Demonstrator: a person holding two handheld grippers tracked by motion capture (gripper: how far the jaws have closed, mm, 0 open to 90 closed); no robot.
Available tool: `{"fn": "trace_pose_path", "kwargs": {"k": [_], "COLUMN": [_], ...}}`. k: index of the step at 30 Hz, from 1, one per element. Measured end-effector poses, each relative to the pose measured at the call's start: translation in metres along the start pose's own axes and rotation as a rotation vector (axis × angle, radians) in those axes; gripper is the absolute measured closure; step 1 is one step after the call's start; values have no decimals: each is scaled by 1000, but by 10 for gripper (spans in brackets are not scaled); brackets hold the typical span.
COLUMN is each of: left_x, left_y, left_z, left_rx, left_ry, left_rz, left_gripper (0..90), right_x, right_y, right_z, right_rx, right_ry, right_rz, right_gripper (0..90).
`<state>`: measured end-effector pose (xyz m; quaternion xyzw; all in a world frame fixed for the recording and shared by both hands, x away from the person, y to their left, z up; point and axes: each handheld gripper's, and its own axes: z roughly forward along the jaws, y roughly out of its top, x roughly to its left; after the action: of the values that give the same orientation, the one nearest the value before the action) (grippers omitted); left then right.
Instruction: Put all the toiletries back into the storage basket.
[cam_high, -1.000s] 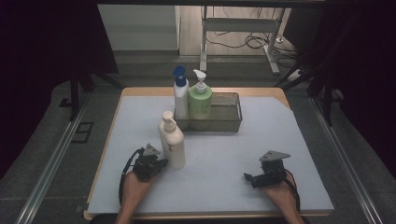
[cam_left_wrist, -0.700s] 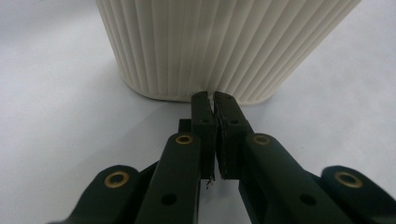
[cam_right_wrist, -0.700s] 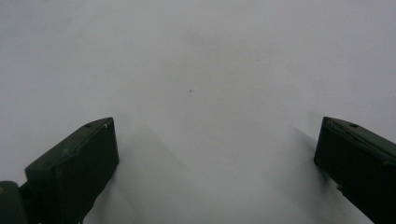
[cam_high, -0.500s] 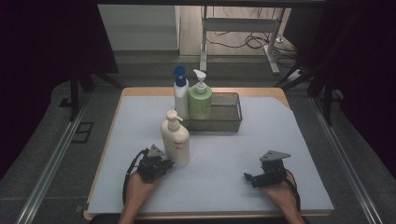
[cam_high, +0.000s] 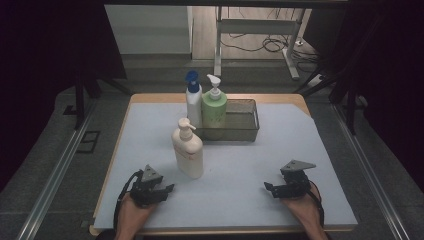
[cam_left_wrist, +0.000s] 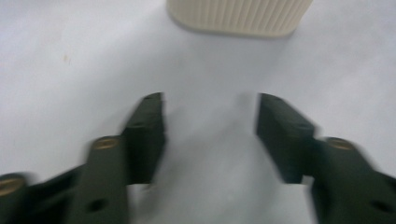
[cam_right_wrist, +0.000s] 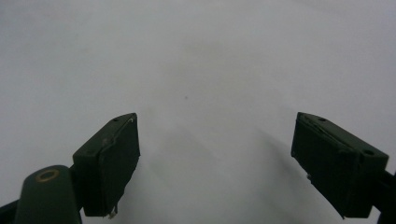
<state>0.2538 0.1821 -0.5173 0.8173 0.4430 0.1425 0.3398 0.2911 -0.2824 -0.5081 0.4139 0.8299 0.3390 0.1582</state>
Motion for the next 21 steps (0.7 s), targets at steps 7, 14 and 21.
{"fn": "trace_pose_path", "kwargs": {"k": [7, 14, 21], "left_x": [-6, -5, -6], "left_y": [-3, -3, -3], "left_z": [5, 5, 5], "left_rx": [-6, -11, -11], "left_ry": [30, 26, 27], "left_rz": [28, 23, 22], "left_gripper": [197, 191, 191], "right_x": [12, 26, 41], "right_y": [15, 35, 55], "right_z": [-7, -7, -4], "right_rx": [-40, -83, -109], "right_ry": [7, 76, 122], "right_rz": [-36, -56, -74], "right_gripper": [156, 213, 233]}}
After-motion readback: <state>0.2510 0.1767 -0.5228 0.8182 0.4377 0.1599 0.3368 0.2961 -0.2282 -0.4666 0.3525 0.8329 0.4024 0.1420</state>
